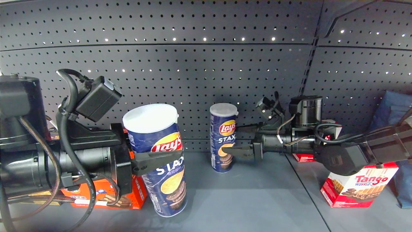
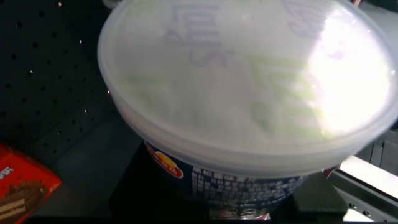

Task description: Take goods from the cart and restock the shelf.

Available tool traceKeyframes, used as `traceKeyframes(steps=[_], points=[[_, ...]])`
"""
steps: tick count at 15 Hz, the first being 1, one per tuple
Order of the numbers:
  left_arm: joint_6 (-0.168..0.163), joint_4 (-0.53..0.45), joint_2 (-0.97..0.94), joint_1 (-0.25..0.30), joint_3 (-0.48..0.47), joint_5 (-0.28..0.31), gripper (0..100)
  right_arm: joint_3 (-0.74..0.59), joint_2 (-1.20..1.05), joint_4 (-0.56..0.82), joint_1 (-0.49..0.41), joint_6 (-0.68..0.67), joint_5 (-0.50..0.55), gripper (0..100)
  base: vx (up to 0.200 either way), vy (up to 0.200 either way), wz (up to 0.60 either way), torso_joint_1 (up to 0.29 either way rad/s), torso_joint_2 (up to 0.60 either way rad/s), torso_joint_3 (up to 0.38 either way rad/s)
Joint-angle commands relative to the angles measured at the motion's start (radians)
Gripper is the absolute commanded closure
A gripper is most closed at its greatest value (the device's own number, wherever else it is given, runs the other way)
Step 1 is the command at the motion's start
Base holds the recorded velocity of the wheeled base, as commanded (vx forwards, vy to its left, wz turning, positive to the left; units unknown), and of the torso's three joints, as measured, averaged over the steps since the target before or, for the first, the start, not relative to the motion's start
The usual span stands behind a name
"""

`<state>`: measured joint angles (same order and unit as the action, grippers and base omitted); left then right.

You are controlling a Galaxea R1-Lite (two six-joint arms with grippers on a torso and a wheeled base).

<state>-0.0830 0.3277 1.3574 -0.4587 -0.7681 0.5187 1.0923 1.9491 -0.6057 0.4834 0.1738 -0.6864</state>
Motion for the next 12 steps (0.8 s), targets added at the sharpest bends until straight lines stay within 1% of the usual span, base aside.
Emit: traceKeyframes(steps=[1,7,12], points=[[0.0,-0.001,-0.001,0.0,0.003,0.0,100,0.003,0.016,0.0,-0.005,0.001,-0.001,0,0.0,0.0,0.0,0.0,0.0,0.0],[0.0,-0.001,-0.001,0.0,0.004,0.0,100,-0.015,0.04,-0.025,-0.003,0.001,-0.004,0,0.0,0.0,0.0,0.0,0.0,0.0],[0.0,-0.001,-0.001,0.002,0.009,0.0,100,-0.089,-0.006,-0.026,0.021,0.021,-0.005,0,0.0,0.0,0.0,0.0,0.0,0.0]])
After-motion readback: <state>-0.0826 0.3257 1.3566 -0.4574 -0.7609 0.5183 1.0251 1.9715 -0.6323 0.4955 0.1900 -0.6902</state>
